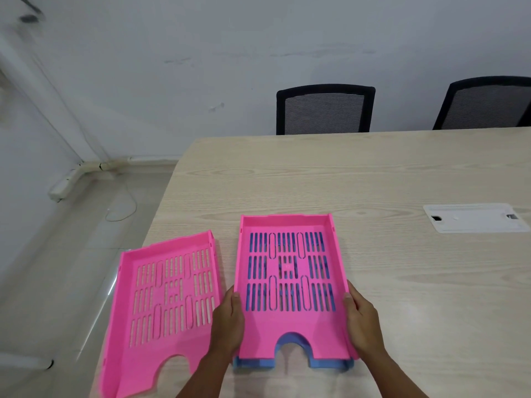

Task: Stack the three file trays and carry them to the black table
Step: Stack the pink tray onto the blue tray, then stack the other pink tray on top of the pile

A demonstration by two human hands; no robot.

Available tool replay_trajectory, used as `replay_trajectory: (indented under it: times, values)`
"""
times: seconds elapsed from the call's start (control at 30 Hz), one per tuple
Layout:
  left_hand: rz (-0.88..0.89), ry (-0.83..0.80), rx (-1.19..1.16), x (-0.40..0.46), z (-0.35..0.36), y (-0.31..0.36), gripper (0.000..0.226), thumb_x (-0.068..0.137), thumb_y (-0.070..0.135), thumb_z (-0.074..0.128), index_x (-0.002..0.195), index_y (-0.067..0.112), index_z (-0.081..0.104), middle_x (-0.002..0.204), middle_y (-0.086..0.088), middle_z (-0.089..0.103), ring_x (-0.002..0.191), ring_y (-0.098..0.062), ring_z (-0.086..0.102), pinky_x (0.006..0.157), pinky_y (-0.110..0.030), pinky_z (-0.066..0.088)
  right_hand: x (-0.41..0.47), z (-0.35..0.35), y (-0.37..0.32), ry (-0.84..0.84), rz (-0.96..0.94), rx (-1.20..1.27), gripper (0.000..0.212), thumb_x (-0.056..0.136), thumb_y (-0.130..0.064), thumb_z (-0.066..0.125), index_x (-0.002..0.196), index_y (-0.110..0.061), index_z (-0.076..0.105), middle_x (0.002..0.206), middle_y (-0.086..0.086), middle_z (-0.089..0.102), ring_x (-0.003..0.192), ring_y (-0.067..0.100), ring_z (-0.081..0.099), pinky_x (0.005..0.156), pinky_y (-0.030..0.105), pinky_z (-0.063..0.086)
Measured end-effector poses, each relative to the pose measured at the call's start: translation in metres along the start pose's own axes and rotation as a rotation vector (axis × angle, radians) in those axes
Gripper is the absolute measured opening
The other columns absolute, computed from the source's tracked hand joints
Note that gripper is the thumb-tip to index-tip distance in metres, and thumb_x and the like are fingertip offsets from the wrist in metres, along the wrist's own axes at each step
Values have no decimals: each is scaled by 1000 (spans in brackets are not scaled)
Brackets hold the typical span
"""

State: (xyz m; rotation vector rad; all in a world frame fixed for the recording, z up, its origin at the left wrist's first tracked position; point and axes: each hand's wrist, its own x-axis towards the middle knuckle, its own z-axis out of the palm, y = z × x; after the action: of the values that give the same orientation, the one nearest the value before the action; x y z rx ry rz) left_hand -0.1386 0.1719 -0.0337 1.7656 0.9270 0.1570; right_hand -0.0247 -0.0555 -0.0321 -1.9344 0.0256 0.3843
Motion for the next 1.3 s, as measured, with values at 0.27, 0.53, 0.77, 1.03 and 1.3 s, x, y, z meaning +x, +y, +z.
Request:
replay_trajectory:
  times: [0.27,0.53,0.77,1.03,1.3]
  values:
    - [-15,2,-32,27,8,6,36,109,24,29,100,11,61,68,-1,59,64,-19,60,65,-34,51,34,5,-9,4,-9,-23,34,106,-21,38,120,-18,68,90,-10,69,85,8,65,65,23,49]
    - [-21,-12,17,58,11,20,38,109,24,27,97,9,59,73,-5,58,70,-22,59,67,-32,52,63,13,-11,38,-18,-109,33,106,-24,36,101,-18,69,85,3,70,81,21,67,67,33,52]
    - [-20,-26,-14,61,11,20,38,109,24,28,88,14,57,71,-3,58,67,-20,59,63,-31,49,66,15,-8,66,-53,-166,35,105,-22,37,87,-14,66,77,6,69,72,24,65,64,37,54]
    - [90,-80,32,52,-9,11,35,108,27,35,138,18,51,128,1,64,120,-18,60,106,-39,47,56,20,-15,270,-167,-364,36,96,-14,53,132,-8,58,122,10,64,120,26,54,95,45,52]
    - [141,125,65,47,-47,0,34,102,11,51,136,9,54,131,-12,67,116,-22,64,102,-38,53,52,46,-34,228,-491,-487,32,84,3,61,116,-2,62,107,11,61,105,26,47,88,44,49]
